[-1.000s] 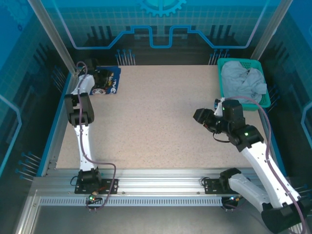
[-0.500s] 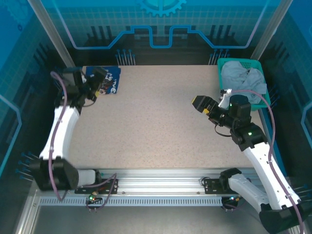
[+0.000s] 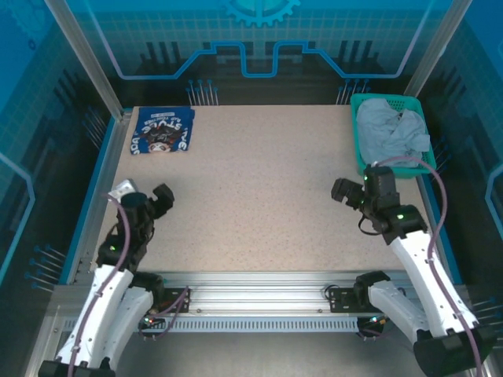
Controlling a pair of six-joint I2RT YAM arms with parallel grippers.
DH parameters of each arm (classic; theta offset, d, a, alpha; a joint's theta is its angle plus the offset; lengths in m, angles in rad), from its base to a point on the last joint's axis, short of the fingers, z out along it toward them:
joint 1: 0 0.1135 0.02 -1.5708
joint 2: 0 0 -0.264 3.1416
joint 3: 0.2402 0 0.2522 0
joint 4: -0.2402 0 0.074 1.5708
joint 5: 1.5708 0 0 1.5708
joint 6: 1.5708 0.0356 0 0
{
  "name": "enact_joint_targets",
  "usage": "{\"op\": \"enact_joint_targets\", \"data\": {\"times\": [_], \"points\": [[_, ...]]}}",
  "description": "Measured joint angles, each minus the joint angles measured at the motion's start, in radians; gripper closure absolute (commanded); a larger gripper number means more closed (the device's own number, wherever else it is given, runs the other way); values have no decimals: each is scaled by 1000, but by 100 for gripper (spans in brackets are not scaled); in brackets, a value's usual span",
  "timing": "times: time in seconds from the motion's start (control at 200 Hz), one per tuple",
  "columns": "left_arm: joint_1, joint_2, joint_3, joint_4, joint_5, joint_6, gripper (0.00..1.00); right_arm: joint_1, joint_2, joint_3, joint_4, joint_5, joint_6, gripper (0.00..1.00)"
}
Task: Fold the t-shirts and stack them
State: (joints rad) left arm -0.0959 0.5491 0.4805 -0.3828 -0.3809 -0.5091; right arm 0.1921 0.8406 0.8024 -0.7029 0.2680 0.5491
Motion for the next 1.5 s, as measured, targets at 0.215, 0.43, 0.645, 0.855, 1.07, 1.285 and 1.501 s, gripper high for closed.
{"op": "enact_joint_targets", "data": {"times": [0.215,0.43,0.645,0.855,1.07,1.285,1.501], "points": [[-5,173,-235,423,2,270,1,-23,23,-335,312,95,-274,0],[0,599,-233,892,3,387,1,-118,132,-501,766,10,-413,0],[42,885,-187,1172,42,438,1,-214,316,-509,1135,-111,-449,0],[84,997,-219,1412,101,440,1,-233,455,-486,1327,-180,-446,0],[90,1004,-178,1403,145,441,1,-203,621,-472,1497,-211,-472,0],[90,1004,-138,1373,179,441,1,-159,663,-391,1462,-217,-512,0],[90,1004,-138,1353,181,441,1,-144,663,-381,1457,-213,-533,0]]}}
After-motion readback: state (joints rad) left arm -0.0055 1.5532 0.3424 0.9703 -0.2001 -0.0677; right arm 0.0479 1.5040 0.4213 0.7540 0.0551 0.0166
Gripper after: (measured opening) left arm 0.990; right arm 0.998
